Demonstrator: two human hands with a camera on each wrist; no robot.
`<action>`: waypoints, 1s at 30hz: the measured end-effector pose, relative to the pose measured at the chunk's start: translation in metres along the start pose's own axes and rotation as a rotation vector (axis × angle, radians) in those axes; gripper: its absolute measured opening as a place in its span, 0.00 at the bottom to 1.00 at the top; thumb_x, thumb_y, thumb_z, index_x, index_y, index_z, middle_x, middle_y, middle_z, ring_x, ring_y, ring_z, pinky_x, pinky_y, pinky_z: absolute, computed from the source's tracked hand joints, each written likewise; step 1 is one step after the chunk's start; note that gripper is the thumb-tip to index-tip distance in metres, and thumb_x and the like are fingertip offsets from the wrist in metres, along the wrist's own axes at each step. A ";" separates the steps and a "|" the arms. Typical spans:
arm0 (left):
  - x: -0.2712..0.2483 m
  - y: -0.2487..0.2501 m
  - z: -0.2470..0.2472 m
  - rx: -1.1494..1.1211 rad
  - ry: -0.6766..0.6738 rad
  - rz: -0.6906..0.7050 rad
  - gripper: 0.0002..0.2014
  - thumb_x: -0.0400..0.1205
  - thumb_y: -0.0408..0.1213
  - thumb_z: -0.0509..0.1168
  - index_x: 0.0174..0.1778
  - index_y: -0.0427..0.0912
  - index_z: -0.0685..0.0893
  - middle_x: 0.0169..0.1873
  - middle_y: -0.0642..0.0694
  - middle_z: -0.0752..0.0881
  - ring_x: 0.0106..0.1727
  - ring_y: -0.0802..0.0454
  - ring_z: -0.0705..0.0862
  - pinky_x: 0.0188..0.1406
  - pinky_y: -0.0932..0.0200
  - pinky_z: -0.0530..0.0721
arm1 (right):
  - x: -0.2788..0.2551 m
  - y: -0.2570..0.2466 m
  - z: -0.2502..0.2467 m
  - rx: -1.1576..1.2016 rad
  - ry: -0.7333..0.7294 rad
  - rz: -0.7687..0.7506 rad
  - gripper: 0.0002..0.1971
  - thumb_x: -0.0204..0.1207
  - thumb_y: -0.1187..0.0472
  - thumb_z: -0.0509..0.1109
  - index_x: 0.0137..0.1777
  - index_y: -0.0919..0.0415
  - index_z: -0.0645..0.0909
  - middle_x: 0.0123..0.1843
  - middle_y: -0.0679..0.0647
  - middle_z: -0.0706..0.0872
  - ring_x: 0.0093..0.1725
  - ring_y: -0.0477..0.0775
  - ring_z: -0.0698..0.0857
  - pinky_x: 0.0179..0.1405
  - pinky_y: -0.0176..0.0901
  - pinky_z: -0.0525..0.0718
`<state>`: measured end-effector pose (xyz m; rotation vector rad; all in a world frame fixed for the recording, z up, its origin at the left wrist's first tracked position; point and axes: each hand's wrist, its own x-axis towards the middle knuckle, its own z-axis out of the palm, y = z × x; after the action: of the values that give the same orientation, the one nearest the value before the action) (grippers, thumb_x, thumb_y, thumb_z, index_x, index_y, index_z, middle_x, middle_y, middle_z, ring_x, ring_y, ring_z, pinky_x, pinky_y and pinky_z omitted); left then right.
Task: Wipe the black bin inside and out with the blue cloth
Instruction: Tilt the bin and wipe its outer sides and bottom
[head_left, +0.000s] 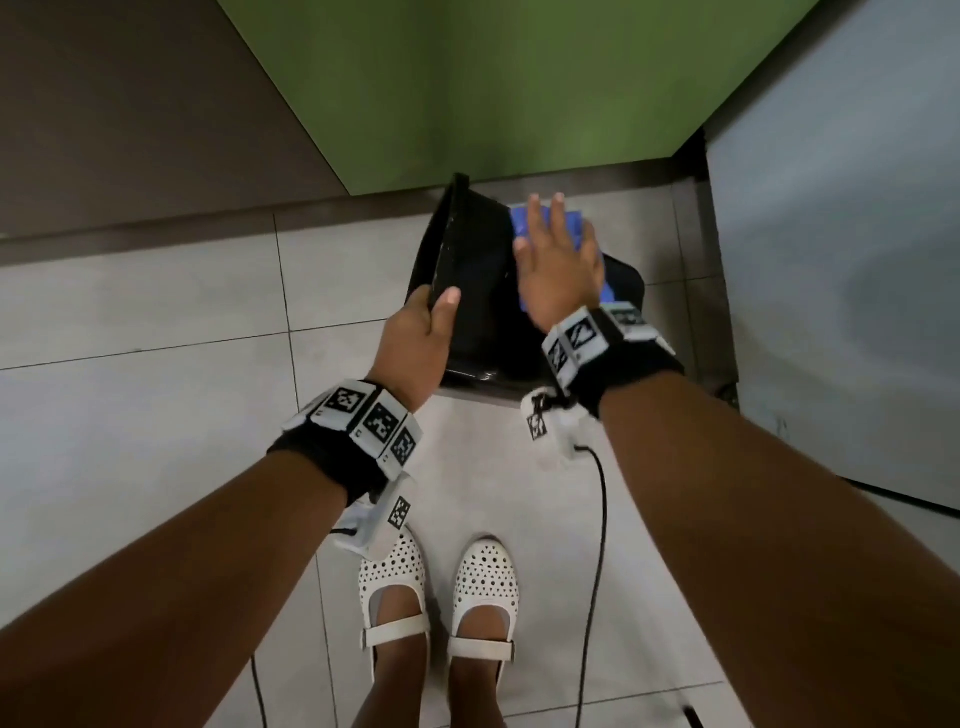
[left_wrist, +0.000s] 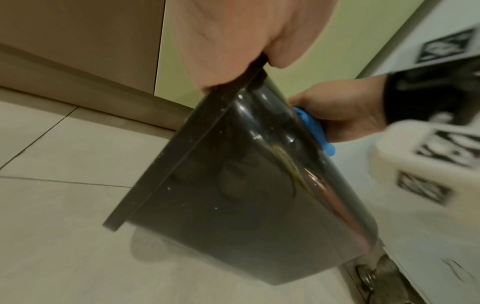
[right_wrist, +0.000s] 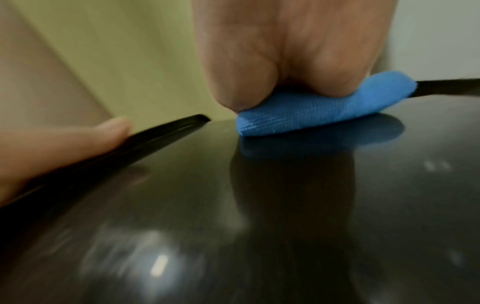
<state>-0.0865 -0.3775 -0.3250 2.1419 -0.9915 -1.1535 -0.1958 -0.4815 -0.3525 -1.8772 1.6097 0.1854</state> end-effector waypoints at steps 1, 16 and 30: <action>-0.001 0.000 0.000 -0.007 0.005 0.005 0.18 0.87 0.44 0.49 0.59 0.34 0.77 0.47 0.43 0.81 0.48 0.50 0.77 0.47 0.64 0.70 | 0.008 0.001 -0.005 0.050 -0.015 0.062 0.25 0.87 0.49 0.44 0.83 0.46 0.46 0.86 0.48 0.45 0.84 0.63 0.43 0.82 0.61 0.47; 0.000 0.003 -0.005 0.031 -0.017 0.029 0.20 0.87 0.45 0.47 0.57 0.33 0.77 0.44 0.40 0.81 0.45 0.48 0.78 0.43 0.64 0.71 | -0.015 0.005 0.002 0.106 0.078 0.255 0.24 0.86 0.49 0.47 0.81 0.41 0.53 0.85 0.48 0.50 0.82 0.66 0.51 0.76 0.70 0.55; 0.004 0.007 -0.004 0.047 0.001 0.031 0.21 0.87 0.44 0.47 0.59 0.30 0.76 0.51 0.33 0.83 0.49 0.41 0.81 0.45 0.61 0.73 | -0.038 -0.003 0.006 0.063 0.049 0.239 0.24 0.86 0.49 0.49 0.81 0.39 0.51 0.85 0.47 0.47 0.81 0.67 0.51 0.75 0.71 0.58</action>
<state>-0.0839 -0.3846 -0.3197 2.1554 -1.0578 -1.1253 -0.2000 -0.4461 -0.3374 -1.6507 1.8506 0.1900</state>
